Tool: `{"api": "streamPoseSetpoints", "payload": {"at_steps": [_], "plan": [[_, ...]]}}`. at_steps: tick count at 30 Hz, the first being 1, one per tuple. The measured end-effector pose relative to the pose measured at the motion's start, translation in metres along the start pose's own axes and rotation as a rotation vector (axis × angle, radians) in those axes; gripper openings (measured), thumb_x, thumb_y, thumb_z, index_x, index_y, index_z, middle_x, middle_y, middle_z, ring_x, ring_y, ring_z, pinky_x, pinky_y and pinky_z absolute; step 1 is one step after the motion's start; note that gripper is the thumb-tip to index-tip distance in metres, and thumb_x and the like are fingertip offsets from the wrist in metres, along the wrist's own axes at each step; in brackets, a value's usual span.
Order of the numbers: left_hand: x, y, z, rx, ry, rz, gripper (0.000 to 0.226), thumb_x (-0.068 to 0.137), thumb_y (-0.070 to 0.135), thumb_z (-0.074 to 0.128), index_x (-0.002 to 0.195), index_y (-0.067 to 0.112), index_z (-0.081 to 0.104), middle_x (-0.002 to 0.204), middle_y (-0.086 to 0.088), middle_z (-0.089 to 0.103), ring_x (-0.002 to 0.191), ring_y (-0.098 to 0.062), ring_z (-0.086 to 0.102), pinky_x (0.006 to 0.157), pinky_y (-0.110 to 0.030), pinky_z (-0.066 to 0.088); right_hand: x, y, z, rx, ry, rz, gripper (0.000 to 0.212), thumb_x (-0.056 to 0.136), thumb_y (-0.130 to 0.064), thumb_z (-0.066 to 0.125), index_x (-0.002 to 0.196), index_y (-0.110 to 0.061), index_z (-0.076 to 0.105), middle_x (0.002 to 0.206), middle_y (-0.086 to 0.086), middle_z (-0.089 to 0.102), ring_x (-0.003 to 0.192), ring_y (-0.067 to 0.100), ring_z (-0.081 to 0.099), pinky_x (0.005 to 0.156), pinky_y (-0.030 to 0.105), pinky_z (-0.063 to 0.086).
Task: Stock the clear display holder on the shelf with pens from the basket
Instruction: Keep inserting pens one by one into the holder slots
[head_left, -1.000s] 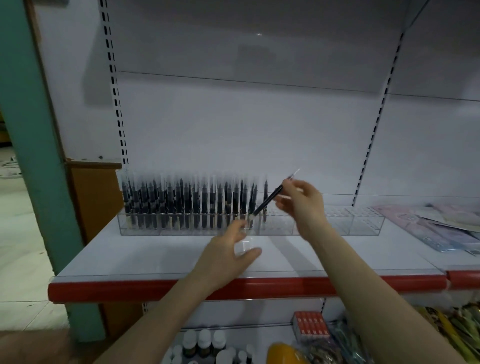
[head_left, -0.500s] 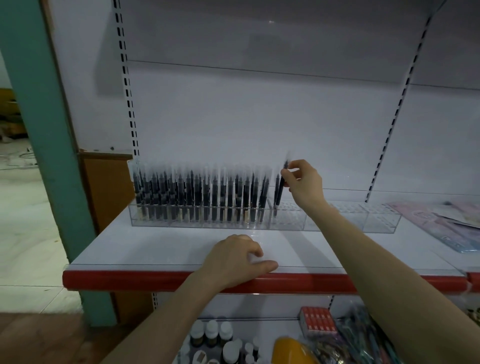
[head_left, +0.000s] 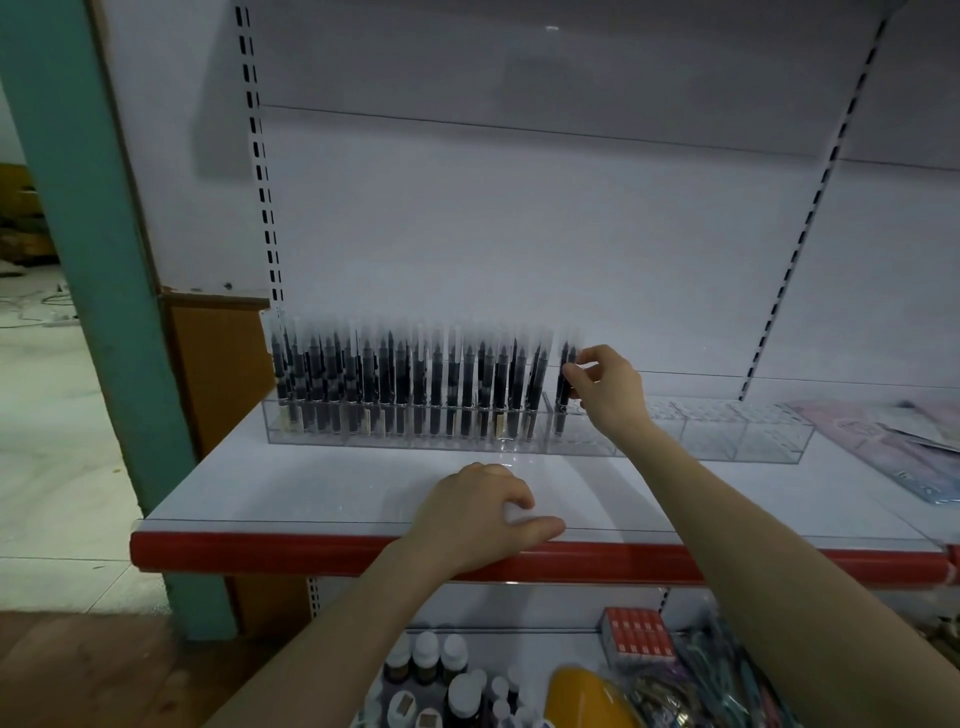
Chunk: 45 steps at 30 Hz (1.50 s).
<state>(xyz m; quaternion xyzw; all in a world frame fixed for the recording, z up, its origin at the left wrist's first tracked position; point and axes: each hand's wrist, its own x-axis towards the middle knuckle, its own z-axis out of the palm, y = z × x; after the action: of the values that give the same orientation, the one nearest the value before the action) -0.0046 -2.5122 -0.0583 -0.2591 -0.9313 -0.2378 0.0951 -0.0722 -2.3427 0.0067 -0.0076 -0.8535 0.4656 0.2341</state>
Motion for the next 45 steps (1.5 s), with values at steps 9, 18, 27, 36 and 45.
{"api": "streamPoseSetpoints", "payload": {"at_steps": [9, 18, 27, 36, 45], "plan": [[-0.001, -0.002, 0.002, 0.006, 0.031, 0.029, 0.046, 0.080, 0.062, 0.056, 0.101, 0.023, 0.069, 0.108, 0.010, 0.063, 0.105, -0.007, 0.052, 0.091, -0.030, 0.044, -0.001, -0.004, 0.001, -0.037, 0.007, 0.005, 0.023, 0.093, -0.018, 0.053, 0.111, -0.004, 0.052, 0.089, 0.009, 0.060, 0.088, 0.032, 0.063, 0.070, 0.031, 0.044], [-0.001, -0.004, 0.002, 0.002, 0.032, 0.048, 0.056, 0.077, 0.068, 0.053, 0.104, 0.021, 0.068, 0.110, 0.008, 0.063, 0.107, -0.009, 0.051, 0.092, -0.031, 0.043, 0.006, -0.011, -0.002, -0.165, -0.044, 0.045, 0.016, 0.091, -0.014, 0.057, 0.101, -0.006, 0.047, 0.099, 0.019, 0.066, 0.079, 0.030, 0.060, 0.062, 0.030, 0.045], [-0.003, -0.003, 0.001, -0.015, 0.104, 0.117, 0.060, 0.077, 0.067, 0.054, 0.104, 0.016, 0.068, 0.109, 0.004, 0.065, 0.105, -0.012, 0.054, 0.092, -0.028, 0.043, -0.024, -0.015, -0.013, -0.084, -0.023, 0.114, 0.038, 0.088, -0.010, 0.061, 0.122, -0.001, 0.048, 0.109, 0.014, 0.063, 0.095, 0.023, 0.057, 0.078, 0.027, 0.041], [-0.050, 0.009, 0.017, -0.106, 0.493, 0.492, 0.025, 0.085, 0.024, 0.059, 0.080, 0.002, 0.069, 0.078, -0.007, 0.068, 0.076, -0.017, 0.060, 0.073, -0.025, 0.046, -0.130, -0.008, -0.034, 0.128, 0.190, -0.007, 0.008, 0.091, -0.015, 0.055, 0.098, -0.012, 0.057, 0.078, 0.001, 0.065, 0.080, 0.019, 0.065, 0.078, 0.040, 0.055], [-0.200, -0.043, 0.162, -0.400, 0.001, -0.259, 0.029, 0.088, 0.024, 0.057, 0.106, 0.002, 0.064, 0.103, -0.015, 0.067, 0.097, -0.029, 0.062, 0.080, -0.031, 0.047, -0.290, 0.110, 0.038, 0.037, -0.333, 0.244, 0.007, 0.091, -0.016, 0.058, 0.090, -0.010, 0.056, 0.070, 0.000, 0.063, 0.067, 0.018, 0.065, 0.063, 0.034, 0.053]]}}
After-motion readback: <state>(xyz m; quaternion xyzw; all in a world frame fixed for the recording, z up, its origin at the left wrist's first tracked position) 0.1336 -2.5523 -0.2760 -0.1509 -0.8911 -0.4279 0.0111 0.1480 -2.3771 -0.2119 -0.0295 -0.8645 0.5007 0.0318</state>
